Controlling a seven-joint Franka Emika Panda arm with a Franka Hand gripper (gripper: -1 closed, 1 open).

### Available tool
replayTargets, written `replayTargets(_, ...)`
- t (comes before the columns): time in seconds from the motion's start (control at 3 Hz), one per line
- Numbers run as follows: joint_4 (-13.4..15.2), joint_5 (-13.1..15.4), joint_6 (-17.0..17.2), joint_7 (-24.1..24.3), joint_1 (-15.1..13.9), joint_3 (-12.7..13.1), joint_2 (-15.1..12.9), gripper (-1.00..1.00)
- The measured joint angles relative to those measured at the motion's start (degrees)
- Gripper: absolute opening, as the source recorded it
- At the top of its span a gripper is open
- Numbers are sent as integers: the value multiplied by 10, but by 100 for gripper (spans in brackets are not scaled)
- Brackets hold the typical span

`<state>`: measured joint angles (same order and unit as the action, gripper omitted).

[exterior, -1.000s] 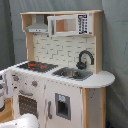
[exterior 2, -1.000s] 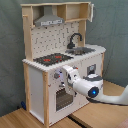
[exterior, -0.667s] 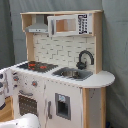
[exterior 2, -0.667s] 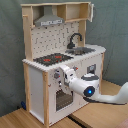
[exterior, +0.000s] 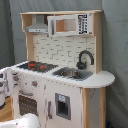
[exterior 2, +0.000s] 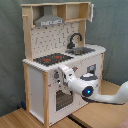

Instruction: Play with the kitchen

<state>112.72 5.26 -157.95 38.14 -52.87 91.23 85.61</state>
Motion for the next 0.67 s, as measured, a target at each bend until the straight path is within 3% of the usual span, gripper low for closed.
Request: replayTargets(0.67, -1, 1, 0, -124, 0, -3, -2, -100)
